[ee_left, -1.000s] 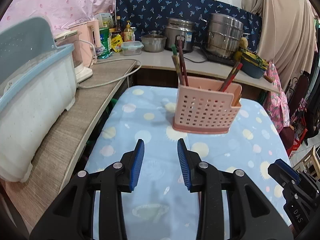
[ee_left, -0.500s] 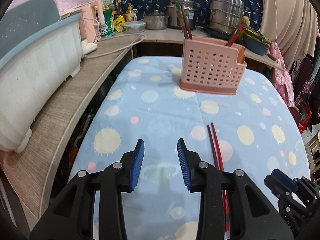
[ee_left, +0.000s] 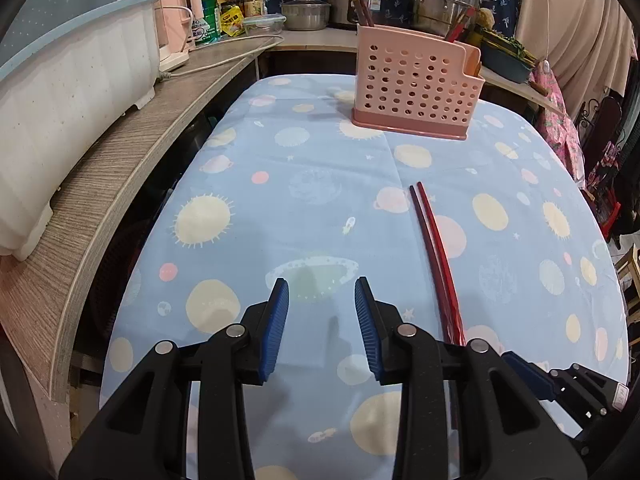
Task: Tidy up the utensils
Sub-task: 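Withdraw both open tools toward the last two red chopsticks, then grasp a bright red chopstick with the right tool while the left tool grasps the dark red one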
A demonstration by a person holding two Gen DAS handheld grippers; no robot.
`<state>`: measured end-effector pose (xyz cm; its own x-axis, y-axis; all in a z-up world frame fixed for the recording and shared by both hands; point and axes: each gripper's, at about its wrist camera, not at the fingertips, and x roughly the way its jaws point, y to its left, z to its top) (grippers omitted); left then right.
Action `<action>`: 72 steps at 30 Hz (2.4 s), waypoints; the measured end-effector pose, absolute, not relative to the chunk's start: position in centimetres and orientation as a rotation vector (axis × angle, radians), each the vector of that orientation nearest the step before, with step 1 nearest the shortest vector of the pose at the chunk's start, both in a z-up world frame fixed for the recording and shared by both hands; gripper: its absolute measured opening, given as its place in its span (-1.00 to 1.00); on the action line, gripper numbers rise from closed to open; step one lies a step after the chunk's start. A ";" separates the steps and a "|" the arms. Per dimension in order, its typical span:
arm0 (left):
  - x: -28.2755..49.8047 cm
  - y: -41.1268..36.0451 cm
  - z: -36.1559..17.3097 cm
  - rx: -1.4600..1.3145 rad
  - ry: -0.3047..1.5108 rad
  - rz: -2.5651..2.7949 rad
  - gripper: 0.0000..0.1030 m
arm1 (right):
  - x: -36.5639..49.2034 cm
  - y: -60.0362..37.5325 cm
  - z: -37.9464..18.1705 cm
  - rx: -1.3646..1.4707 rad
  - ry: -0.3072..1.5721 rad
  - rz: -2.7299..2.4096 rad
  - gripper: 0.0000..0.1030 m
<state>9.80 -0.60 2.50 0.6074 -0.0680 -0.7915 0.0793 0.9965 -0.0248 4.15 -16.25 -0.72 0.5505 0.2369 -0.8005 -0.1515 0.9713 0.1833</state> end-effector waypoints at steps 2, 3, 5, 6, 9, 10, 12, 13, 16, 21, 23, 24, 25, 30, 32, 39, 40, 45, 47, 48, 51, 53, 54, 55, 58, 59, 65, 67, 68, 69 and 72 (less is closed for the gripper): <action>9.6 -0.7 2.3 0.016 0.920 -0.090 -0.36 | 4.0 -15.8 -1.1 0.088 0.969 0.235 -0.64; 9.5 -0.7 2.2 0.016 0.922 -0.093 -0.36 | 4.0 -15.7 -1.3 0.088 0.974 0.239 -0.64; 9.3 -0.8 2.0 0.019 0.926 -0.098 -0.36 | 4.0 -15.5 -1.7 0.083 0.981 0.240 -0.64; 9.3 -0.9 2.0 0.021 0.928 -0.099 -0.36 | 4.0 -15.4 -1.8 0.081 0.983 0.240 -0.64; 9.1 -1.0 1.8 0.022 0.933 -0.103 -0.36 | 4.0 -15.3 -2.0 0.078 0.990 0.237 -0.64; 9.1 -1.0 1.7 0.022 0.935 -0.103 -0.36 | 4.0 -15.2 -2.1 0.077 0.989 0.236 -0.64; 9.1 -1.1 1.7 0.021 0.937 -0.105 -0.36 | 4.0 -15.2 -2.1 0.074 0.986 0.234 -0.64; 9.1 -1.1 1.7 0.020 0.937 -0.105 -0.36 | 4.0 -15.2 -2.1 0.072 0.986 0.233 -0.64; 9.0 -1.1 1.7 0.020 0.938 -0.107 -0.36 | 4.0 -15.4 -2.2 0.069 0.983 0.228 -0.64; 8.9 -1.3 1.4 0.019 0.943 -0.111 -0.36 | 3.9 -15.8 -2.2 0.070 0.980 0.213 -0.64; 8.8 -1.4 1.3 0.021 0.947 -0.113 -0.36 | 3.9 -15.9 -2.2 0.070 0.978 0.208 -0.64; 8.8 -1.5 1.2 0.022 0.949 -0.116 -0.36 | 3.8 -15.9 -2.2 0.066 0.976 0.204 -0.64; 8.7 -1.5 1.1 0.023 0.951 -0.117 -0.36 | 3.8 -16.0 -2.2 0.061 0.974 0.198 -0.64; 8.6 -1.7 0.9 0.025 0.959 -0.126 -0.36 | 3.9 -16.8 -2.2 0.063 0.970 0.163 -0.64; 8.6 -1.8 0.7 0.023 0.964 -0.128 -0.36 | 4.0 -17.3 -2.4 0.063 0.978 0.134 -0.85; 8.4 -2.4 -0.1 0.011 0.995 -0.152 -0.29 | 4.1 -18.6 -2.4 0.083 0.980 0.119 -0.87; 8.3 -2.6 -0.2 0.012 0.997 -0.157 -0.28 | 4.1 -18.6 -2.4 0.082 0.979 0.117 -0.87; 7.5 -4.0 -0.6 0.028 1.006 -0.192 0.02 | 4.1 -19.4 -2.4 0.093 0.977 0.106 -0.87; 7.2 -4.7 -0.8 0.037 1.012 -0.207 0.11 | 4.0 -19.8 -2.4 0.098 0.976 0.098 -0.87; 7.1 -5.0 -0.9 0.043 1.015 -0.214 0.11 | 4.0 -20.0 -2.4 0.105 0.976 0.095 -0.87; 7.0 -5.7 -1.4 0.055 1.033 -0.235 0.12 | 3.9 -20.6 -2.4 0.123 0.976 0.085 -0.87; 6.8 -6.0 -1.7 0.052 1.047 -0.244 0.12 | 3.9 -20.9 -2.4 0.135 0.976 0.082 -0.87; 6.8 -6.2 -1.9 0.051 1.056 -0.250 0.16 | 3.9 -21.1 -2.4 0.140 0.977 0.081 -0.87; 6.7 -6.3 -2.0 0.052 1.060 -0.252 0.18 | 3.8 -21.2 -2.4 0.143 0.977 0.081 -0.87; 6.5 -6.8 -2.4 0.063 1.069 -0.259 0.24 | 3.8 -21.3 -2.4 0.146 0.976 0.079 -0.87; 6.4 -7.0 -2.5 0.068 1.074 -0.263 0.24 | 3.8 -21.2 -2.4 0.146 0.976 0.080 -0.87; 6.1 -7.5 -3.0 0.098 1.067 -0.264 0.24 | 3.7 -21.2 -2.4 0.146 0.975 0.080 -0.87; 6.0 -7.6 -3.0 0.105 1.064 -0.264 0.23 | 3.7 -21.3 -2.4 0.145 0.975 0.080 -0.87; 6.0 -7.5 -3.0 0.109 1.062 -0.259 0.18 | 3.7 -21.3 -2.4 0.145 0.975 0.080 -0.87; 6.0 -7.4 -3.0 0.111 1.060 -0.254 0.14 | 3.7 -21.3 -2.4 0.145 0.975 0.080 -0.87; 6.0 -7.1 -2.9 0.107 1.056 -0.248 -0.05 | 3.7 -21.2 -2.5 0.143 0.976 0.081 -0.87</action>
<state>5.98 -7.11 -2.89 0.4675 -0.1507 -0.8711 0.2526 0.9671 -0.0318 3.72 -21.24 -2.46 0.5582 0.1329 -0.8190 -0.0041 0.9875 0.1574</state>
